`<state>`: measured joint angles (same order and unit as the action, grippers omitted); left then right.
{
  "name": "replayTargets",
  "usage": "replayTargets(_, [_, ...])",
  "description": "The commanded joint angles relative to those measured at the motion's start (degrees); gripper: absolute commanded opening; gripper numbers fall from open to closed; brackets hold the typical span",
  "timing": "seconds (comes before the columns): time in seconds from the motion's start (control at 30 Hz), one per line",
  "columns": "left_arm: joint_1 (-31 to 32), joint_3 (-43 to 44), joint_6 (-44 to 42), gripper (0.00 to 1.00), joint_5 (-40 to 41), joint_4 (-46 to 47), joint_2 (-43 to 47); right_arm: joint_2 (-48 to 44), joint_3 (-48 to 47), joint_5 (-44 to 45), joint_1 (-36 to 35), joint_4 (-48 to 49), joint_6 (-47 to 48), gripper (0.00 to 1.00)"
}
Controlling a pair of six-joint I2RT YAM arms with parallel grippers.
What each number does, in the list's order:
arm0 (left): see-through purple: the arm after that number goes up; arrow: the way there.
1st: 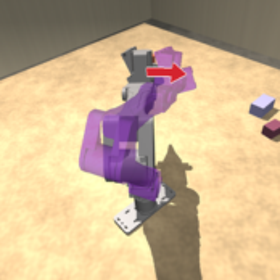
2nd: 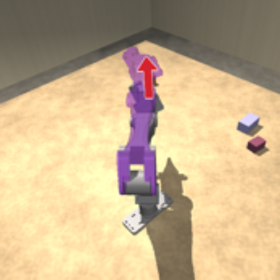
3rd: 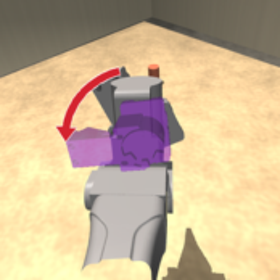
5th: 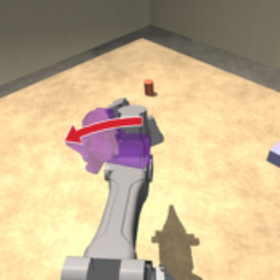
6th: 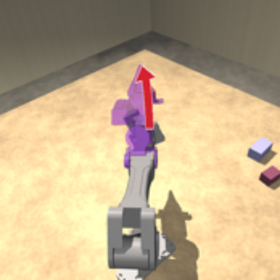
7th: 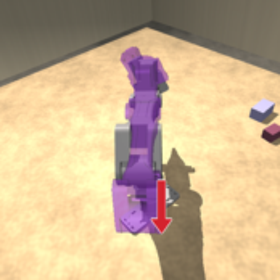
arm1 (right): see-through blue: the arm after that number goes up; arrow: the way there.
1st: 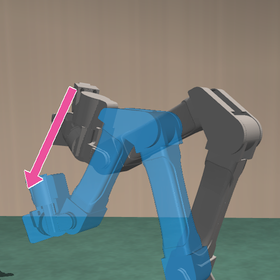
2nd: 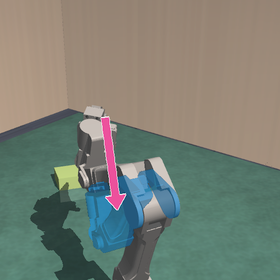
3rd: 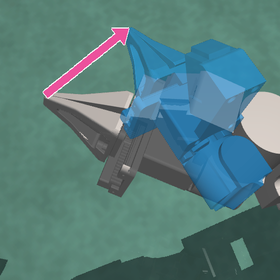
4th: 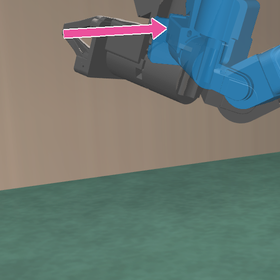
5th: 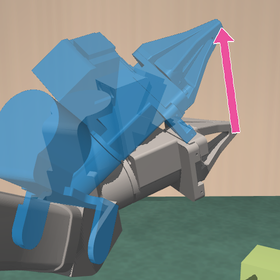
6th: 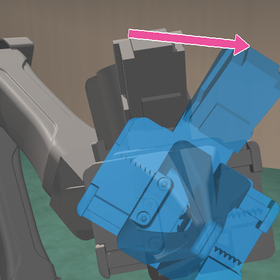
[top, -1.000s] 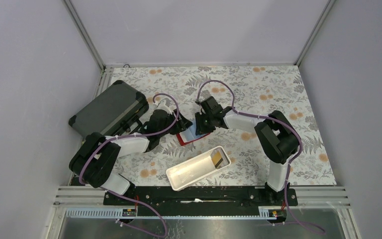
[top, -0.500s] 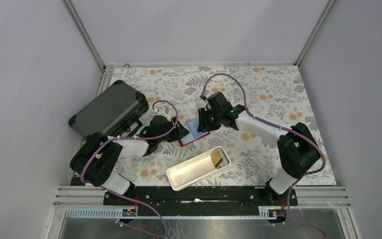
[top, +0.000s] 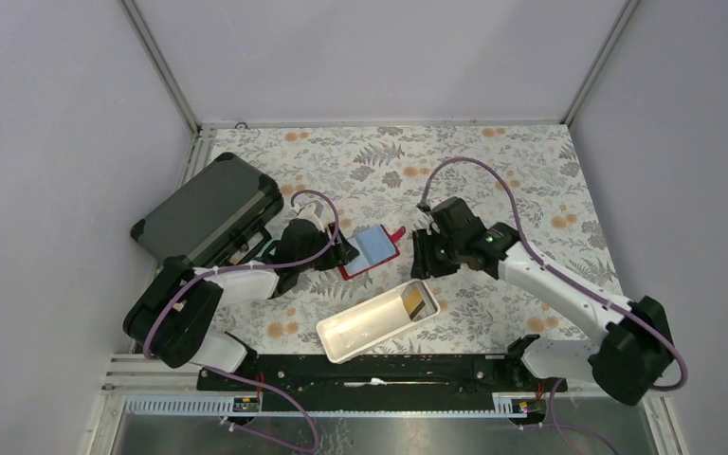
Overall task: Put the credit cards into the card holder
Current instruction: Place the card holder at the center of the board, then pick up the credit card from the storage box.
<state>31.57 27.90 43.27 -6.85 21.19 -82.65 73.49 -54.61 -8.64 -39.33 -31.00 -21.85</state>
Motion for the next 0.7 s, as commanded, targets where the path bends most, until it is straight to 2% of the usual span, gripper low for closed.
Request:
replayTargets(0.0, [0.07, 0.76, -4.03, 0.61, 0.24, -1.36, 3.34, -8.2, 4.86, -0.03, -0.35, -4.7, -5.44, 0.46])
replayTargets(0.37, [0.07, 1.19, -5.97, 0.68, 0.36, -4.12, 10.03, -15.07, 9.39, 0.06, -1.42, -5.78, -8.46, 0.45])
replayTargets(0.67, [0.07, 1.02, -6.06, 0.74, 1.35, -6.86, 14.47, -11.21, 9.45, 0.9, -3.49, -3.36, -8.06, 0.42])
